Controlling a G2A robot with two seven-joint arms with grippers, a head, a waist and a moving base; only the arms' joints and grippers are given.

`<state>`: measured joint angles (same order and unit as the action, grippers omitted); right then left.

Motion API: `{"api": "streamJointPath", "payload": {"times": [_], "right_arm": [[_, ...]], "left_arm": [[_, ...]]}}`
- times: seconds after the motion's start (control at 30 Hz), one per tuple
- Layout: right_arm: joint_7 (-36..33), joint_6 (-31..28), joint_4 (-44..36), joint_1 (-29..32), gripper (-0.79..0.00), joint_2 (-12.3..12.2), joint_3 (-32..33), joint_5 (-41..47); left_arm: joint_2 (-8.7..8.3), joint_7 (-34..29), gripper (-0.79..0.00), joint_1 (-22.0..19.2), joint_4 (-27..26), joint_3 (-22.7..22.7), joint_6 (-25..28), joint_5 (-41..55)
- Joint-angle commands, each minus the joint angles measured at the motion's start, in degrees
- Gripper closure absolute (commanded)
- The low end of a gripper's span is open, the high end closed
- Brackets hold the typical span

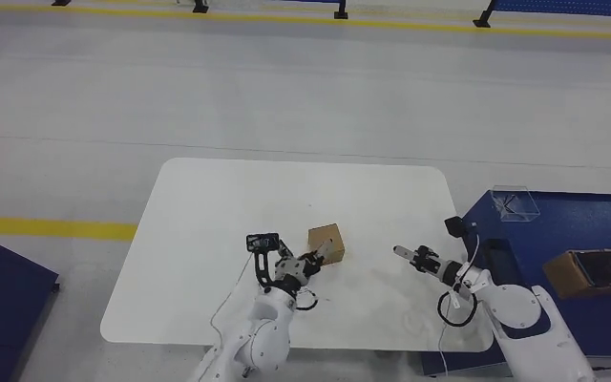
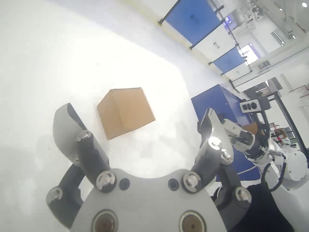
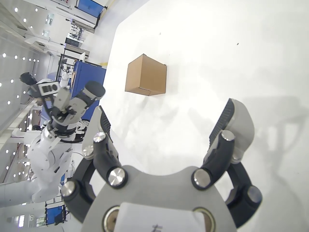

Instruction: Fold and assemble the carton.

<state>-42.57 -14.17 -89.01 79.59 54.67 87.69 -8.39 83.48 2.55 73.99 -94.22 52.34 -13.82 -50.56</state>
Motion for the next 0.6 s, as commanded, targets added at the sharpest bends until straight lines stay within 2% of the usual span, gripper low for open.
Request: {"api": "streamJointPath", "payload": {"times": [0.0,0.1,0.27,0.43,0.57], "right_arm": [[-0.1,-0.1,-0.1,0.1,-0.785,0.0,-0.2,0.0],[0.0,-0.4,0.0,0.4,-0.785,0.0,-0.4,-0.1],[0.1,-1.1,1.1,0.6,-0.785,0.0,-0.5,0.2],[0.0,-1.6,2.3,0.8,-0.785,0.0,-0.3,0.6],[-0.4,-2.0,2.8,0.8,-0.785,0.0,-0.4,0.4]], "left_arm": [[0.59,1.6,0.000,-1.3,1.4,-2.9,0.2,-3.8],[1.79,4.1,0.000,-5.1,6.0,-6.5,-3.0,-9.3],[4.46,4.0,0.000,-11.9,14.7,-11.6,-5.5,-11.3],[6.61,2.2,0.000,-16.8,21.8,-12.9,-6.0,-9.4],[7.94,0.4,0.000,-19.1,26.1,-13.9,-7.4,-9.8]]}}
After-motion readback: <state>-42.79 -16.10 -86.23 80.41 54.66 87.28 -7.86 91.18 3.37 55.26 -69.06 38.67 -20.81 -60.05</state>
